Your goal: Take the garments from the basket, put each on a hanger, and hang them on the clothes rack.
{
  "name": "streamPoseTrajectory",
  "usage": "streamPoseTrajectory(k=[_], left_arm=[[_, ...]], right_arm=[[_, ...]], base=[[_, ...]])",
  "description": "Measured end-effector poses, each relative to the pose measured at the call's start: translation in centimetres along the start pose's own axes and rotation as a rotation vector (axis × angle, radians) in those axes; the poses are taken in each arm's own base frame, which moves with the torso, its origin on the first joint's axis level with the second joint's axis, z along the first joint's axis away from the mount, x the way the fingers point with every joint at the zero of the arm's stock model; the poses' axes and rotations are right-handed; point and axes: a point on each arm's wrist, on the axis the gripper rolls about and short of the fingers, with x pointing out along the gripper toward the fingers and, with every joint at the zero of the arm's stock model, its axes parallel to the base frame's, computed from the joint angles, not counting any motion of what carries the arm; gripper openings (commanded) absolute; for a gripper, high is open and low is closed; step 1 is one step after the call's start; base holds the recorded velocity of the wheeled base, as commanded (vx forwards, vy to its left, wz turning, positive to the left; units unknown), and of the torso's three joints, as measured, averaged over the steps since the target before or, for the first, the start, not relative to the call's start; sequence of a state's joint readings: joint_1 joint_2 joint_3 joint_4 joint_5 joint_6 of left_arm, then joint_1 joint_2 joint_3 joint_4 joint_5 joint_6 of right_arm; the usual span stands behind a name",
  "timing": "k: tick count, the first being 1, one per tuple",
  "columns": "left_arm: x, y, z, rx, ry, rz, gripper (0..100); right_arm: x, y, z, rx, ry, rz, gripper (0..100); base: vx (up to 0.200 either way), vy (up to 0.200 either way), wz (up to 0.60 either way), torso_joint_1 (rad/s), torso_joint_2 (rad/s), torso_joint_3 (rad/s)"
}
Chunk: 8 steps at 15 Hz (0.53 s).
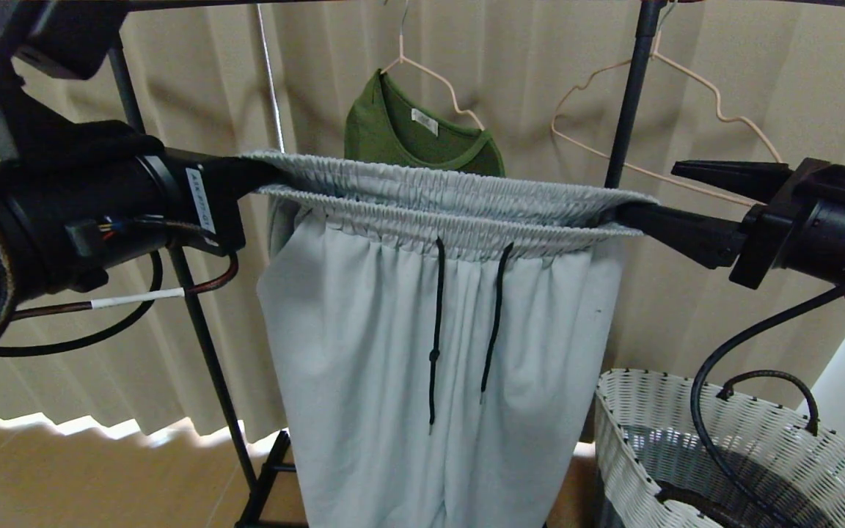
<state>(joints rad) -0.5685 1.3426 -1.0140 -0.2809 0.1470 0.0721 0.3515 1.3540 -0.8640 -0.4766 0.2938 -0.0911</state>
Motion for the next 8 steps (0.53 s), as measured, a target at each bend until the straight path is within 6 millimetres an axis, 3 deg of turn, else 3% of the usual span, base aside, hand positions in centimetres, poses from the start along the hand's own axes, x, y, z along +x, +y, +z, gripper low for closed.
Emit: streamPoseTrajectory(k=[8], left_arm=[[0.0,1.7,-1.0,0.040,0.034,0.079,0]], right_arm=[[-0.1,1.9,-0.7,0.002,-0.019,0.083,100]], base=[[0.000,0.000,0.00,0.000,0.00,0.000]])
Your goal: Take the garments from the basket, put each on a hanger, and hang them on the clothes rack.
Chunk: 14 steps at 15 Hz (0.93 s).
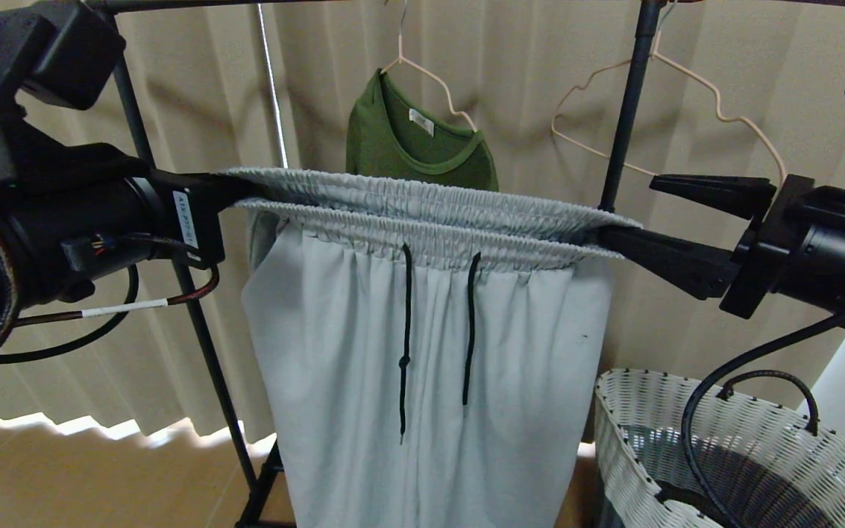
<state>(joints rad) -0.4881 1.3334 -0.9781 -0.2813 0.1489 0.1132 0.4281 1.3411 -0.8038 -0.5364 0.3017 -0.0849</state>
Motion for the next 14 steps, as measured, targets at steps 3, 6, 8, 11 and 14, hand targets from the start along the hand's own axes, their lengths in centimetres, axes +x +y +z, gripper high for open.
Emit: streamPoseTrajectory(k=[3,6,8,11,14], left_arm=[[0.0,0.5,-0.4,0.019,0.016,0.024,0],[0.1,1.0,-1.0,0.043,0.035,0.048,0],[0.0,1.1,-1.2,0.043,0.040,0.054,0],[-0.3,1.1,-1.8,0.048,0.057,0.053,0],[-2.1,1.4,-3.0,0.044,0.075,0.065,0]], right_arm=[[-0.1,0.1,-0.4,-0.011,-0.030,0.004,100],[-0.6,0.3,-0.9,-0.007,-0.019,0.025,100],[-1.1,0.6,-1.3,-0.004,-0.006,0.050,100],[-1.5,0.7,-2.0,-0.001,0.016,0.042,100],[-2.7,-0.5,-3.8,-0.022,0.088,-0.123,100]], base=[[0.000,0.000,0.00,0.000,0.00,0.000],[0.000,0.000,0.00,0.000,0.00,0.000],[0.000,0.000,0.00,0.000,0.00,0.000],[0.000,0.000,0.00,0.000,0.00,0.000],[0.000,0.000,0.00,0.000,0.00,0.000]])
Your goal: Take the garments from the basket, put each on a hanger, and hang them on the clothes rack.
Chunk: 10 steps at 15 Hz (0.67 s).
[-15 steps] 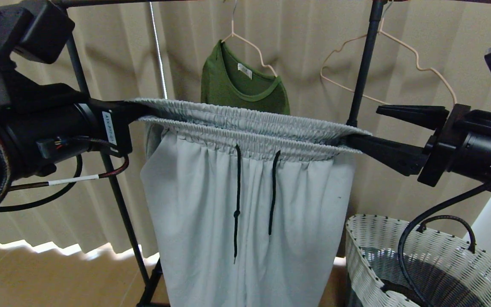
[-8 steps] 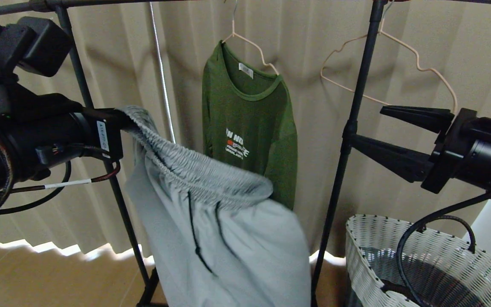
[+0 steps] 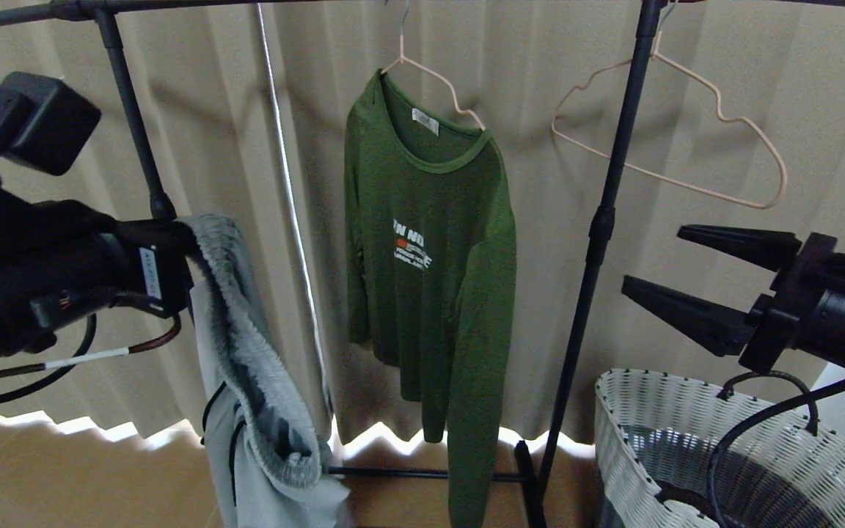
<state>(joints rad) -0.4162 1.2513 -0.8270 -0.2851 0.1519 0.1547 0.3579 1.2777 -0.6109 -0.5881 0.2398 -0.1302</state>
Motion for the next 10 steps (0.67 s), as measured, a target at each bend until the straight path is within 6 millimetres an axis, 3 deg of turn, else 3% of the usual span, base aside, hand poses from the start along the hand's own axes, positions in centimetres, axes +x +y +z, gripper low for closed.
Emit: streamPoseTrajectory(k=[4,10], left_arm=[[-3.8,1.8,-3.5,-0.058,0.042,0.102,0],[-8.0,2.0,-6.5,-0.196,0.002,0.146,0]], right_arm=[[-2.2,-1.4,-3.7,-0.020,0.189,-0.377,100],[-4.0,-1.9,-5.7,-0.026,0.159,-0.519,100]], base=[[0.000,0.000,0.00,0.000,0.00,0.000],[0.000,0.000,0.00,0.000,0.00,0.000]])
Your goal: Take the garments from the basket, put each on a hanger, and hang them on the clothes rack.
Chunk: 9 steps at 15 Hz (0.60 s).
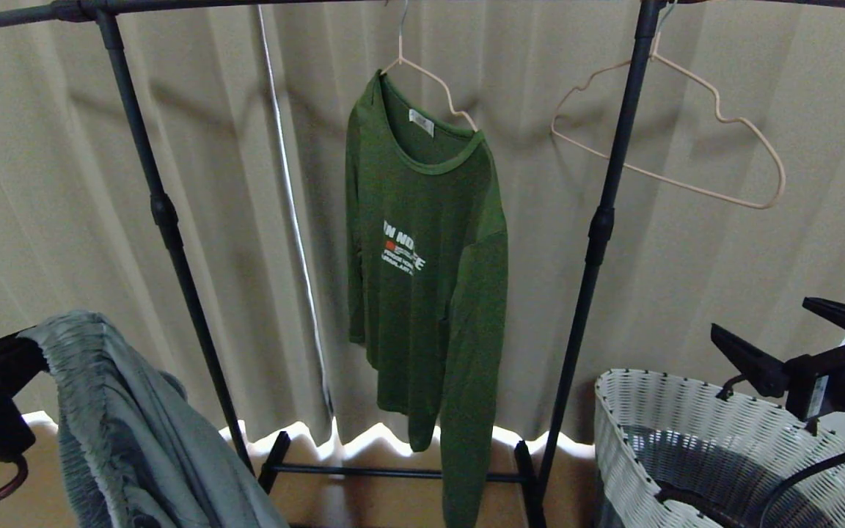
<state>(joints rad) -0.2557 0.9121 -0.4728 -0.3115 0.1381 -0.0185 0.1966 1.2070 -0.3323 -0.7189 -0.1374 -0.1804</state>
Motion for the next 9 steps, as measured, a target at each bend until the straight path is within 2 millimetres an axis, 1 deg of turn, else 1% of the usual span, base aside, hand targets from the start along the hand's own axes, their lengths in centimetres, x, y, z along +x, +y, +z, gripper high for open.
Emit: streamPoseTrajectory(k=[3,6,9], left_arm=[[-0.5,0.1,0.0,-0.023,-0.016,-0.005,0],[-0.7,0.2,0.0,-0.026,-0.023,0.008,0],[-0.7,0.4,-0.1,-0.024,-0.020,0.019,0]], right_arm=[[-0.4,-0.3,-0.5,0.009,0.011,-0.037,100],[-1.4,-0.6,-1.2,0.013,0.016,-0.051,100],[-2.2,-0.6,-1.4,0.006,0.005,-0.055,100]], base=[[0.000,0.000,0.00,0.000,0.00,0.000],[0.000,0.000,0.00,0.000,0.00,0.000],[0.000,0.000,0.00,0.000,0.00,0.000]])
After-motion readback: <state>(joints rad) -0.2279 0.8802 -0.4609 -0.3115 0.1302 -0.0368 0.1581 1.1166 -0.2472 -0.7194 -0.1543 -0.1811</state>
